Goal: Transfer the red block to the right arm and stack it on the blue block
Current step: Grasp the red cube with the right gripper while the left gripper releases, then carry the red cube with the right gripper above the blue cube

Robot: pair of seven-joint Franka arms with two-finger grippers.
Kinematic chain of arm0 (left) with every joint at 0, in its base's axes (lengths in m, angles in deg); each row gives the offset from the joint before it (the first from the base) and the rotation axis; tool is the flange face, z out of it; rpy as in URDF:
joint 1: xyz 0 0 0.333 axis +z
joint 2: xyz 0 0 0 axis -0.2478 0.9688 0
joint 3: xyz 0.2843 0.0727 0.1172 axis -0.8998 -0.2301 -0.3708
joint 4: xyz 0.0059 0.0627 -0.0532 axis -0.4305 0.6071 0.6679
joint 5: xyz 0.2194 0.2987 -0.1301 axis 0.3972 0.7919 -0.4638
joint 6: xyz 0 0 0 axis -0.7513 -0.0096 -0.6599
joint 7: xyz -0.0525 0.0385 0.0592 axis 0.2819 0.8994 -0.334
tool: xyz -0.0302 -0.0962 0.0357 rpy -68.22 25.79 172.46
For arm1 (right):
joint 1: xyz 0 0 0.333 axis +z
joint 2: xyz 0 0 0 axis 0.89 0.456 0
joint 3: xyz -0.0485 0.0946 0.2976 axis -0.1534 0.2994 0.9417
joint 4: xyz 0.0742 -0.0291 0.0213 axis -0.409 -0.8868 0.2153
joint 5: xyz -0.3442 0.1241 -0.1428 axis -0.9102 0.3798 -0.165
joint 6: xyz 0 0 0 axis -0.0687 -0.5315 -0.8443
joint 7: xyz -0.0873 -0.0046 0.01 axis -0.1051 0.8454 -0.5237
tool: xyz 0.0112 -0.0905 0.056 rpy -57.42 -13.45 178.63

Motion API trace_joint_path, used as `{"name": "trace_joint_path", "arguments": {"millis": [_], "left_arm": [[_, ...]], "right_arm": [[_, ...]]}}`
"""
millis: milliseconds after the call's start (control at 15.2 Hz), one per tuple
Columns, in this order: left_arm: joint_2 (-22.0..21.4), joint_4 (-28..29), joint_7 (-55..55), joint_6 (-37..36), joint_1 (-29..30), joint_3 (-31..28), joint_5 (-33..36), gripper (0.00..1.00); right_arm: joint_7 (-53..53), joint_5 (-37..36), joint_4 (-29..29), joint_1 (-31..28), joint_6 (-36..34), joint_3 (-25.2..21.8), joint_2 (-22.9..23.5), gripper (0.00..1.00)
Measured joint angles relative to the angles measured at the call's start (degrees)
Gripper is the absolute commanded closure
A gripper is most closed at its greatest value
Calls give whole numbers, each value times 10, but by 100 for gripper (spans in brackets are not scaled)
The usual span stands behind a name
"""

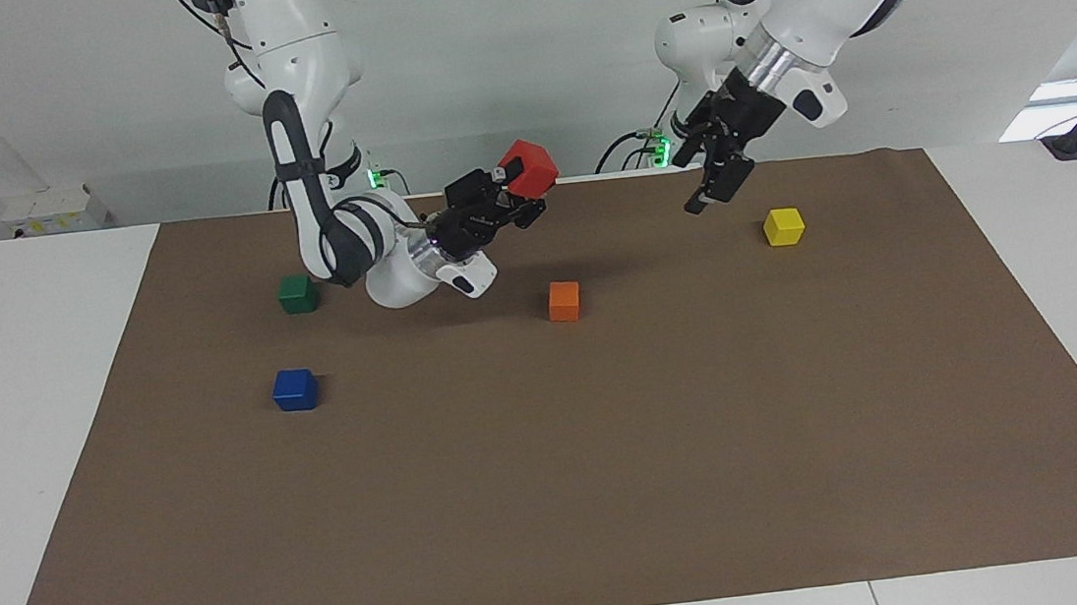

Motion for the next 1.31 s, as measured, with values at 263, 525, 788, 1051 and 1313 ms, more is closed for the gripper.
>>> {"name": "trace_joint_path", "arguments": {"millis": [263,525,788,1051,1313], "left_arm": [[0,17,-229,-8,53,0,105,0],[4,33,-502,-8,75,0,200,0],[24,10,-644,-16,76,-15,236,0],[128,-147,-662,-107,28,-49,282,0],[173,-205,-672,-144,-83,-147,295,0]], "right_arm": [[-104,-121,27,-69,102,-2,-75,100],[-215,-245,57,-118,187,-4,-148,100],[-300,-441,107,-137,256,-5,-185,100],[-393,-682,178,-139,276,-6,-212,100],[-432,-879,223,-139,278,-6,-219,100]]}}
